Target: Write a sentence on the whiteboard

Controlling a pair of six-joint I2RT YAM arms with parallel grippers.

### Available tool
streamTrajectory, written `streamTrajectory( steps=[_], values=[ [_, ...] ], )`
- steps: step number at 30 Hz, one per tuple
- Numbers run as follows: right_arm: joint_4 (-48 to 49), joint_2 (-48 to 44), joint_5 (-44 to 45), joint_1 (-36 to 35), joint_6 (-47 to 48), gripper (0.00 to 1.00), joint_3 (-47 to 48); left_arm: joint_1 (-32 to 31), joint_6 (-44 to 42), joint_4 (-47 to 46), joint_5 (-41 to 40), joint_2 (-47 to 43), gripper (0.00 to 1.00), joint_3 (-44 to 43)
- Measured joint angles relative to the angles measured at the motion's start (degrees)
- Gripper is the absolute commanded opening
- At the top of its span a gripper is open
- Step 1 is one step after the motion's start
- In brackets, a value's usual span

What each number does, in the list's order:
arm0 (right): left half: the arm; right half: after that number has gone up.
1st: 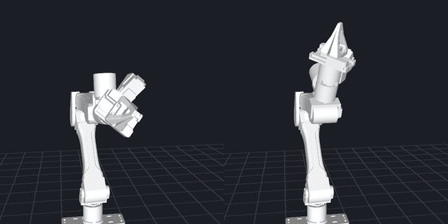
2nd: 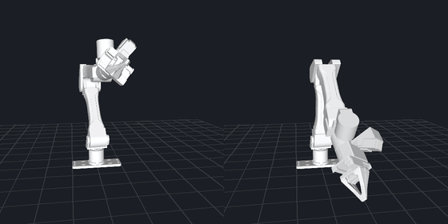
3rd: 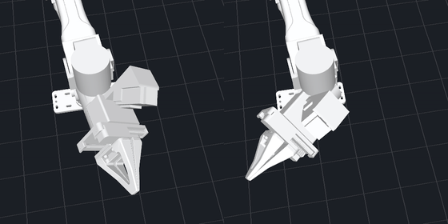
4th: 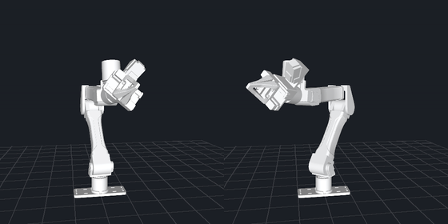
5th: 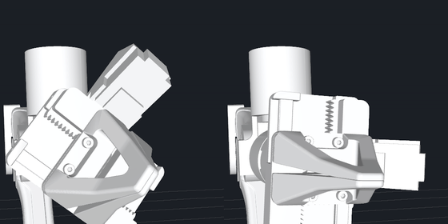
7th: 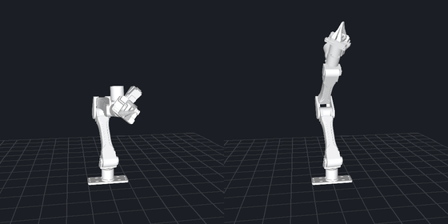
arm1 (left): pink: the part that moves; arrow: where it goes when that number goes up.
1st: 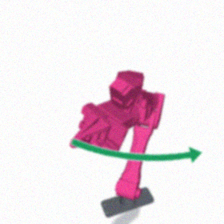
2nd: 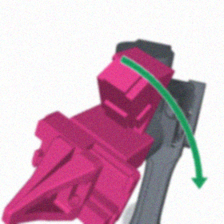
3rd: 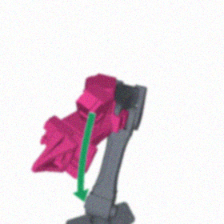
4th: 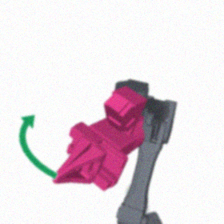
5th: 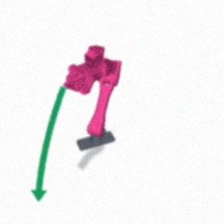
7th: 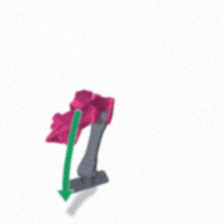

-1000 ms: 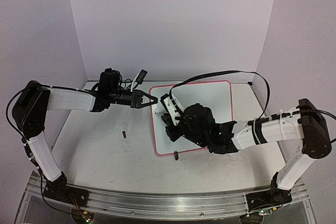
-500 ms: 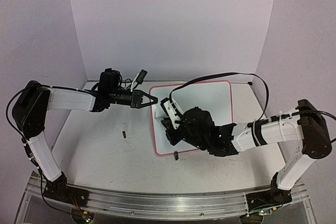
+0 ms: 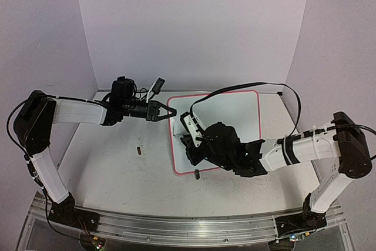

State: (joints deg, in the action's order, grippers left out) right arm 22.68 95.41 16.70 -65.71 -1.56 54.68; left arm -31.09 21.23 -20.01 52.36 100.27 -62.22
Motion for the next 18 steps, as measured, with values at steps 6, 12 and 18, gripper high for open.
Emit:
streamTrajectory(
  steps=[6,12,18],
  values=[
    [0.41,-2.03,-0.77,0.04,0.04,0.00,0.00,0.00,0.00,0.00,0.02,0.00,0.00,0.00],
    [0.95,-2.25,-0.33,0.07,0.41,0.00,0.12,0.00,0.00,0.00,0.02,-0.02,0.00,0.00],
    [1.49,-1.44,0.36,0.17,1.42,0.00,1.74,0.00,0.00,0.00,0.02,-0.02,0.00,0.00]
  ],
)
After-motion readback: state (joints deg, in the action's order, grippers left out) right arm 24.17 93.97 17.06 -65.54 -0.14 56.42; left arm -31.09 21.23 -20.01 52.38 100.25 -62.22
